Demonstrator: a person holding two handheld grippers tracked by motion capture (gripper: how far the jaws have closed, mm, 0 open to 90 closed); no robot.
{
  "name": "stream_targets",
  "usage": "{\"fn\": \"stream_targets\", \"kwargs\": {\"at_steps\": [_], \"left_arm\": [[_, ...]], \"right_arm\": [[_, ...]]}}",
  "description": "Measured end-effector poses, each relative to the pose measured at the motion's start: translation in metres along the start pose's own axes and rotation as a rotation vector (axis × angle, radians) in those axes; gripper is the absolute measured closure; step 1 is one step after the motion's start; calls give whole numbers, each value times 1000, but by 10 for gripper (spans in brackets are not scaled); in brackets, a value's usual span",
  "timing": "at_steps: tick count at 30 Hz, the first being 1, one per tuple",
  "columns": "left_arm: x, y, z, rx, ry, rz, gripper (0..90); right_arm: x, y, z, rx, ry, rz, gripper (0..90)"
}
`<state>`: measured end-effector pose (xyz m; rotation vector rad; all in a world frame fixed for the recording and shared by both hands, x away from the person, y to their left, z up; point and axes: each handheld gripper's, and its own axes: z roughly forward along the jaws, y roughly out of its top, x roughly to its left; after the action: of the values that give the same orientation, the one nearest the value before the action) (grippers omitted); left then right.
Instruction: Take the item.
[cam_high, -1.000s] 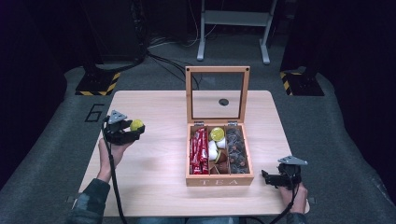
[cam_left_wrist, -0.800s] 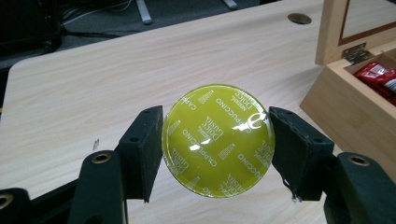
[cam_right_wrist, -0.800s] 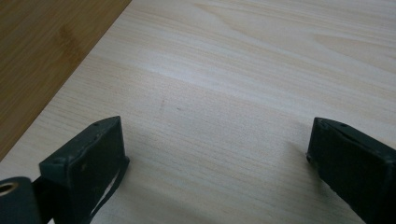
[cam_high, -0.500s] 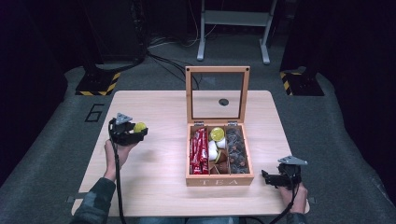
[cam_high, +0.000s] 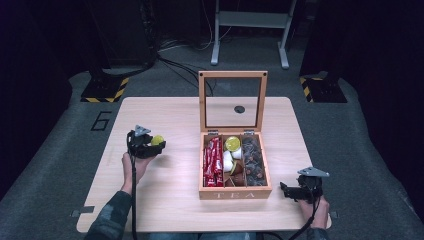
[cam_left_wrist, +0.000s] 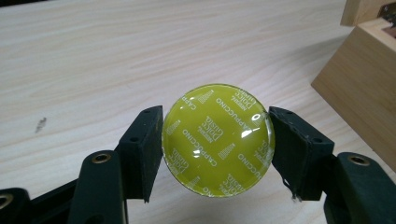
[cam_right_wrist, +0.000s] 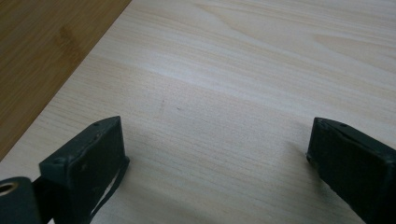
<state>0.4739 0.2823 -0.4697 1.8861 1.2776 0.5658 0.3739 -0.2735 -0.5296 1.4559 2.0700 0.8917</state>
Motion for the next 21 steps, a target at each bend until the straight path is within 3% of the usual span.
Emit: {"fn": "stream_targets", "kwargs": {"at_steps": [9, 13, 21], "left_arm": [[0, -10, 18, 79, -3, 14, 380], [0, -12, 22, 125, -6, 39, 380], [-2, -13, 28, 149, 6, 40, 379]], "right_arm": [[1, 0, -1, 7, 0, 14, 35], [1, 0, -1, 7, 0, 15, 35], [1, 0, 0, 1, 0, 14, 35]]}}
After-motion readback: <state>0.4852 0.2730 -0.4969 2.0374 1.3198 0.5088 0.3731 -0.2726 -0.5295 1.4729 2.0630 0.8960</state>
